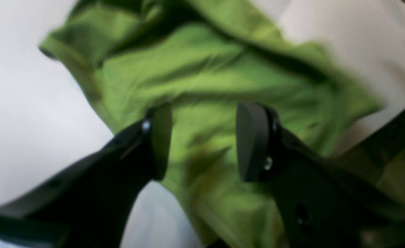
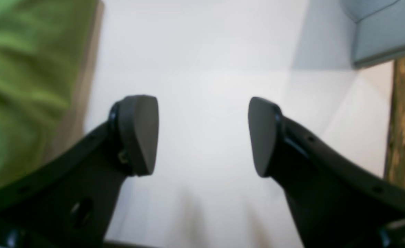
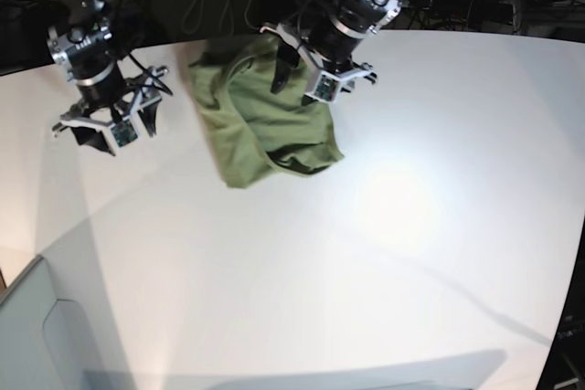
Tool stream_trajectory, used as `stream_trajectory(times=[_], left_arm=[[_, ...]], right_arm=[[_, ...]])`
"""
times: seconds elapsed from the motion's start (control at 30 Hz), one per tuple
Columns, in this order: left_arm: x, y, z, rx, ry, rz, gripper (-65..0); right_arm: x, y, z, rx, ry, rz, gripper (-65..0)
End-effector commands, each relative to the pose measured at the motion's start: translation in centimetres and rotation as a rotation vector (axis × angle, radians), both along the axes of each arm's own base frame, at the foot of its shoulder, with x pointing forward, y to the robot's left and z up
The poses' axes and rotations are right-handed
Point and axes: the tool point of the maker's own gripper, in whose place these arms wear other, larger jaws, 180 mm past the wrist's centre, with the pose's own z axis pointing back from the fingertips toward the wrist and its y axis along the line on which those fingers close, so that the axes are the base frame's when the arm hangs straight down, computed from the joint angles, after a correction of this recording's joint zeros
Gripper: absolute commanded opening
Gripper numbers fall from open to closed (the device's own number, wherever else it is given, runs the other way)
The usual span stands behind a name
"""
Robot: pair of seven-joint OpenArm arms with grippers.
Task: Fold the T-shirt properly
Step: 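Release the bundle and raise both grippers above it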
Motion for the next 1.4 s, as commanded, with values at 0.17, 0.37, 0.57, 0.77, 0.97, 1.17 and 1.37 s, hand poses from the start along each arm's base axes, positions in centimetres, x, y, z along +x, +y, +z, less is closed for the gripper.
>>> stream_trajectory(times=[0.17, 0.37, 0.57, 0.77, 0.97, 1.17, 1.37], left_arm=[[1.5, 0.1, -1.7, 0.021, 0.001, -0.009, -35.7], [2.8, 1.7, -3.9, 0.092, 0.018, -0.023, -35.7], [4.6, 2.3, -4.6, 0.118, 0.011, -0.021, -35.7], [5.6, 1.8, -2.2, 0.095, -0.051, -0.022, -35.9], [3.9, 0.6, 4.0, 0.010, -0.162, -0.017, -35.9], [0.4, 1.5, 5.3, -0.006, -0.138, -0.012, -35.9], [-2.3, 1.6, 3.8, 0.002, -0.062, -0.033, -35.6]], right_arm=[[0.4, 1.2, 1.0, 0.038, -0.048, 0.018, -25.8], [0.4, 0.8, 1.0, 0.028, -0.046, 0.015, -25.8], [0.3, 0.7, 0.9, 0.025, -0.042, 0.013, -25.8], [0.4, 0.7, 1.0, 0.025, -0.044, 0.013, -25.8], [0.2, -0.8, 1.1, 0.008, -0.047, -0.027, -25.8], [0.1, -2.3, 1.4, -0.009, -0.053, -0.070, -25.7], [-0.2, -2.6, 1.3, -0.012, -0.048, -0.077, -25.7]])
